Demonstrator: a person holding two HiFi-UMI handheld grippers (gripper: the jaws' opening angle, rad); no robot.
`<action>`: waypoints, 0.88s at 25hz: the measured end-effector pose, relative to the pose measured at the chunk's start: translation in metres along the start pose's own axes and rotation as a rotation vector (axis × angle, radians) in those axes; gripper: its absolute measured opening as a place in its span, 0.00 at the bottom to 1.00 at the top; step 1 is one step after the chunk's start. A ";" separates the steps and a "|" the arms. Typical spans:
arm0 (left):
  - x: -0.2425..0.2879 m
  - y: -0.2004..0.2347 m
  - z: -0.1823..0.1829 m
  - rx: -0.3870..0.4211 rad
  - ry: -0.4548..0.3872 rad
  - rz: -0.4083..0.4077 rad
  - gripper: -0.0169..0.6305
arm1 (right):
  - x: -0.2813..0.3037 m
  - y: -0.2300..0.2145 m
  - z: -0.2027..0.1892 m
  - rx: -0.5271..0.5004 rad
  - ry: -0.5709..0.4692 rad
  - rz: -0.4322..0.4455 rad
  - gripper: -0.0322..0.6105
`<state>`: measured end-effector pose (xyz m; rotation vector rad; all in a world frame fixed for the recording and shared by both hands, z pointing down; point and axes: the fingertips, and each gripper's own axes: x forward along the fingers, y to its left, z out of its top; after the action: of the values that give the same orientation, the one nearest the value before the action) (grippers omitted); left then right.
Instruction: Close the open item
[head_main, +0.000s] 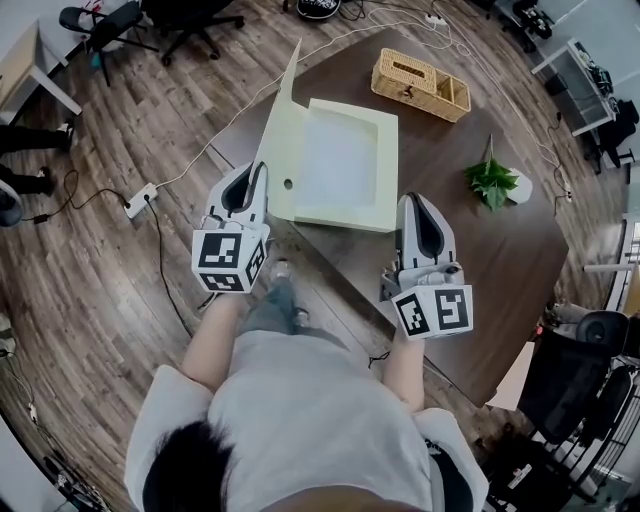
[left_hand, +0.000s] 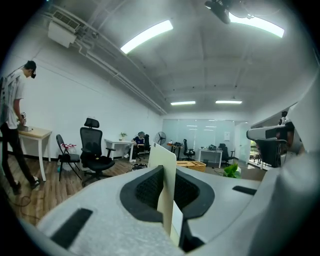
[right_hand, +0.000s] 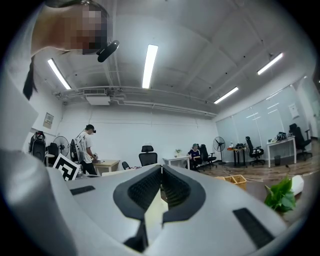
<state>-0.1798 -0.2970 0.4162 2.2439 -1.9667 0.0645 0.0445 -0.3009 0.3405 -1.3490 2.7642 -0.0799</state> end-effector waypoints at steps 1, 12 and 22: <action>0.001 -0.002 0.001 0.016 0.007 -0.007 0.06 | 0.000 -0.001 0.000 0.000 0.000 -0.003 0.07; 0.029 -0.066 -0.004 -0.013 0.083 -0.217 0.05 | -0.014 -0.025 -0.001 0.006 -0.002 -0.065 0.07; 0.060 -0.145 -0.041 0.037 0.190 -0.421 0.05 | -0.032 -0.053 0.001 0.010 -0.003 -0.138 0.07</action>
<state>-0.0251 -0.3317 0.4518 2.5175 -1.3824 0.2538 0.1056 -0.3082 0.3450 -1.5351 2.6612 -0.0981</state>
